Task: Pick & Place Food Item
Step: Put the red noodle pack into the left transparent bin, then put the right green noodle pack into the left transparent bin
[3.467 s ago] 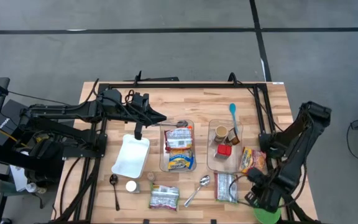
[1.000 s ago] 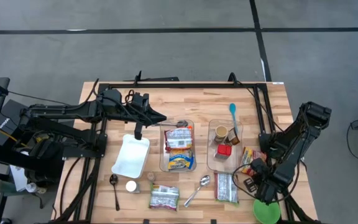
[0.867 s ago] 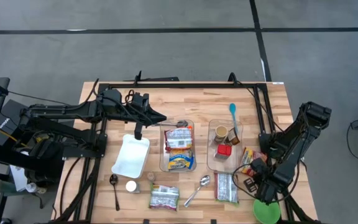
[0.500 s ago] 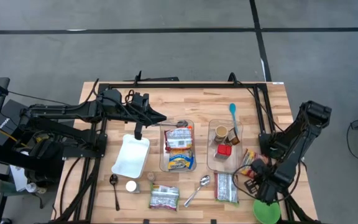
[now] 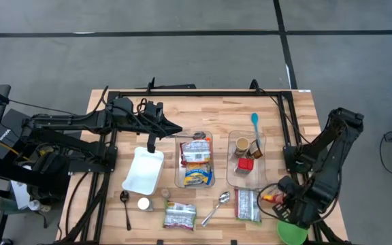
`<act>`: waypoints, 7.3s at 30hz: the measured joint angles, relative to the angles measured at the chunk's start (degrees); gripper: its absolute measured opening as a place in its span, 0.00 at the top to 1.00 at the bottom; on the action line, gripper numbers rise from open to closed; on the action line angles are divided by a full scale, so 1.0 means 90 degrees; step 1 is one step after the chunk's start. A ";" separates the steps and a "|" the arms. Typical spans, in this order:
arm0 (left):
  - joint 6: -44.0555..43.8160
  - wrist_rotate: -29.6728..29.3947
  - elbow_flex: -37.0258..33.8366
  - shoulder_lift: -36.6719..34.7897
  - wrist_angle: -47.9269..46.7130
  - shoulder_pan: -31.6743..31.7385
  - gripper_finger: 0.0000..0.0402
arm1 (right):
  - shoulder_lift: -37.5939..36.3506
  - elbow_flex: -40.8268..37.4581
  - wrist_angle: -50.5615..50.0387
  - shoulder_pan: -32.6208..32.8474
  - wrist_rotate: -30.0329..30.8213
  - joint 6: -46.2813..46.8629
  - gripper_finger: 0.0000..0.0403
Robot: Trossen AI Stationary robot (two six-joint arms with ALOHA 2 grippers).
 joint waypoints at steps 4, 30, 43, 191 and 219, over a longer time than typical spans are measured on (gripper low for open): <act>0.0000 0.0000 0.0002 0.0001 0.0002 0.0000 1.00 | -0.0002 0.0708 -0.0511 0.0000 0.0249 -0.0094 1.00; 0.0000 0.0000 0.0000 0.0000 0.0002 0.0000 1.00 | 0.0000 0.3333 -0.1001 -0.1127 0.4792 -0.2517 1.00; 0.0000 0.0000 0.0000 0.0002 0.0000 -0.0001 1.00 | 0.0556 0.3335 0.2177 -0.3172 0.4049 -0.6268 1.00; 0.0000 -0.0002 0.0000 0.0000 0.0352 -0.0002 1.00 | 0.3538 0.3328 0.2070 -0.4591 0.1074 -0.7002 0.96; 0.0000 -0.0001 0.0000 0.0000 0.0352 -0.0001 1.00 | 0.3548 0.2937 0.1795 -0.4452 0.1069 -0.6785 1.00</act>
